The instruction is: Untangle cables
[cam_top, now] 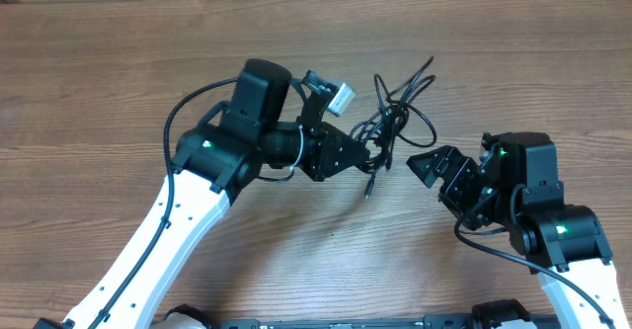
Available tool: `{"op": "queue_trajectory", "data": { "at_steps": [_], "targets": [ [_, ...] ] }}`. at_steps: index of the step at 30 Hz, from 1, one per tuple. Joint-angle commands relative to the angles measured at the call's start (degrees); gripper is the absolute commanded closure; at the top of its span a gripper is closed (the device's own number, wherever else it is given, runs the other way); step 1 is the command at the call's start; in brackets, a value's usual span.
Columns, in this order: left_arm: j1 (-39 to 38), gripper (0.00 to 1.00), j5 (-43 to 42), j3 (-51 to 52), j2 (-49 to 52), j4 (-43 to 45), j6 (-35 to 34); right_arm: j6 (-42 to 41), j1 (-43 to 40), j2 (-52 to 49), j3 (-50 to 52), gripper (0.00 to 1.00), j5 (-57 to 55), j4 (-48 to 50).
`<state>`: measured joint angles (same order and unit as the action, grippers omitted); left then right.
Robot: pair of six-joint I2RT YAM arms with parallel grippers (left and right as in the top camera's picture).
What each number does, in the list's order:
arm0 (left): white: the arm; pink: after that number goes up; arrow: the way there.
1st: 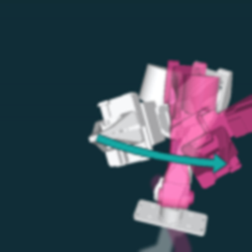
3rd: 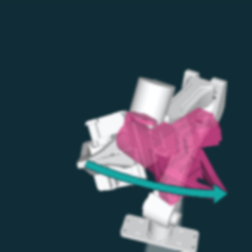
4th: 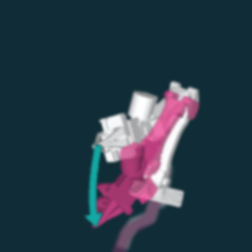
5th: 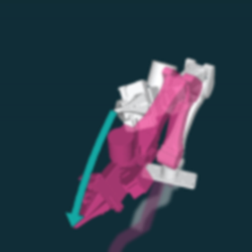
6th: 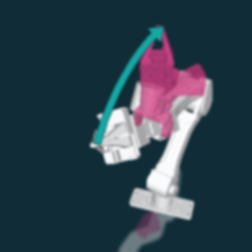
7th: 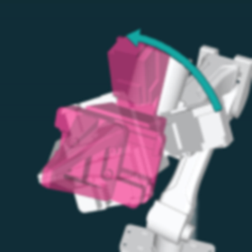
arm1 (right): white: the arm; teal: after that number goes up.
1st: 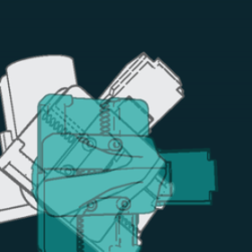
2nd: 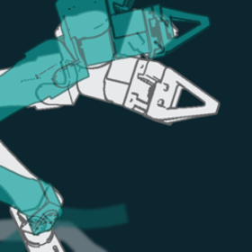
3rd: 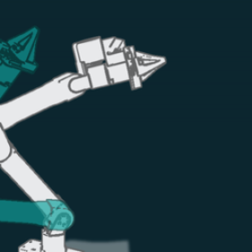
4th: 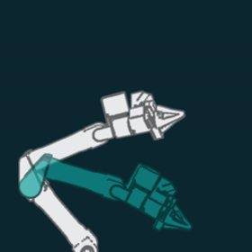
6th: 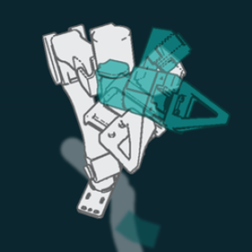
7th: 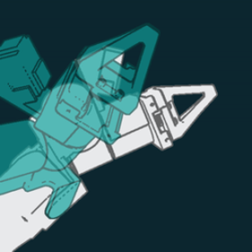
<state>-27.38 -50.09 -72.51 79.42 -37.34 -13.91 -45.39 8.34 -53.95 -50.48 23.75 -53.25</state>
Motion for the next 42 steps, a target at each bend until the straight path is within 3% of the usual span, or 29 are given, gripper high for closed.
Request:
{"op": "queue_trajectory", "data": {
  "at_steps": [1,9,20,26,31,38,42],
  "targets": [
    [1.64,0.96,-10.60,-0.74,-0.04,-0.63,7.10,6.49,0.26,0.59,-1.27,0.04,-0.76,0.44],
    [3.04,0.96,-11.04,-0.74,-0.04,-4.48,16.37,9.90,0.26,0.59,-1.27,0.04,-1.99,-0.02],
    [8.96,0.96,-11.69,-0.74,-0.04,-6.95,22.05,9.92,0.17,1.55,-1.42,0.04,-3.85,-1.25],
    [9.03,0.96,-16.79,-0.74,-0.04,-13.20,32.37,10.88,0.17,5.57,-1.42,0.04,-3.80,1.33],
    [8.92,0.96,-23.65,-0.74,-0.04,-19.67,45.88,11.43,0.17,9.18,-1.42,0.04,-3.82,3.50],
    [8.92,0.96,-26.34,-0.74,-0.04,-21.51,52.06,11.74,0.17,10.29,-1.42,0.04,-3.78,3.98],
    [8.92,0.96,-26.43,-0.74,-0.04,-21.79,54.25,16.15,0.17,10.29,-1.42,0.04,-1.57,4.57]
  ]
}}
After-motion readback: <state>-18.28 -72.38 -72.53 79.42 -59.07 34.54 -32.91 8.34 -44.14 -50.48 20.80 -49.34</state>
